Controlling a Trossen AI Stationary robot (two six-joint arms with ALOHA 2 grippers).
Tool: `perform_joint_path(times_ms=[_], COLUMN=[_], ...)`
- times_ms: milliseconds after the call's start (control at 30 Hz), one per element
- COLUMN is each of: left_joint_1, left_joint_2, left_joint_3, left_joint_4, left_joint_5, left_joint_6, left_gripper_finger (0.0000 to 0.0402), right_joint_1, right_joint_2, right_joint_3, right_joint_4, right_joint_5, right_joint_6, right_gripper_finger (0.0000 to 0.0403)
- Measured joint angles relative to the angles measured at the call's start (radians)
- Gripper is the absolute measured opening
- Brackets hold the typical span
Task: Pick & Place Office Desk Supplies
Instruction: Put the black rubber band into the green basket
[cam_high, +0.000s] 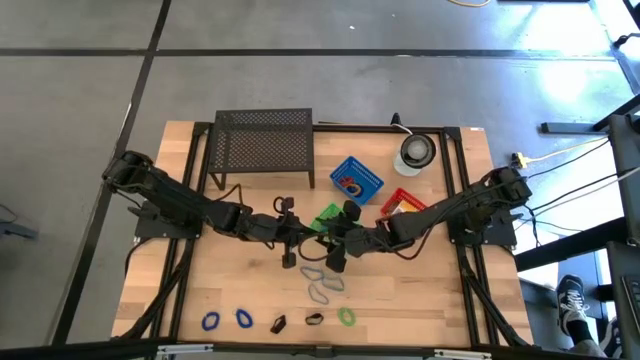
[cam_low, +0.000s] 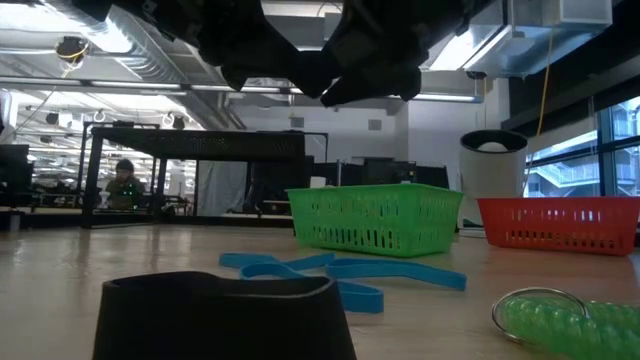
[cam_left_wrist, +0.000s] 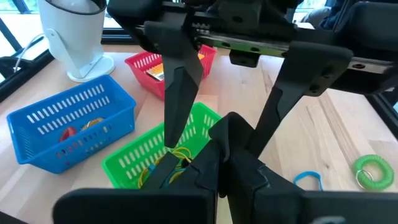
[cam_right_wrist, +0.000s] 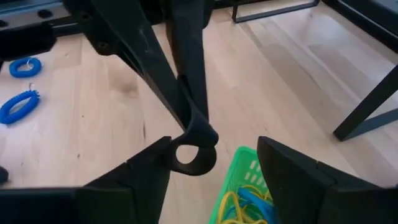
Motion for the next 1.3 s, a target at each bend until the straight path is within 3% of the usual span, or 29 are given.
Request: perform_joint_path(times_ms=[167, 333, 500, 767, 1000, 1300], left_joint_1=[0.0, 0.0, 0.0, 0.0, 0.0, -0.017], left_joint_2=[0.0, 0.0, 0.0, 0.0, 0.0, 0.0], left_joint_3=[0.0, 0.0, 0.0, 0.0, 0.0, 0.0], left_joint_4=[0.0, 0.0, 0.0, 0.003, 0.008, 0.005], left_joint_5=[0.001, 0.001, 0.0, 0.0, -0.017, -0.016], left_joint_6=[0.0, 0.0, 0.0, 0.0, -0.036, -0.045], left_gripper_finger=[0.001, 0.001, 0.001, 0.001, 0.003, 0.0118], right_joint_1=[-0.001, -0.001, -0.001, -0.002, -0.002, -0.002], right_joint_2=[0.0, 0.0, 0.0, 0.0, 0.0, -0.052], right_joint_3=[0.0, 0.0, 0.0, 0.0, 0.0, 0.0], right_joint_4=[0.0, 0.0, 0.0, -0.001, 0.0, -0.082], right_joint_5=[0.0, 0.0, -0.02, -0.048, -0.05, -0.053], right_joint_6=[0.0, 0.008, 0.031, 0.034, 0.053, 0.03], right_gripper_finger=[0.0235, 0.0204, 0.0144, 0.0015, 0.0013, 0.0008])
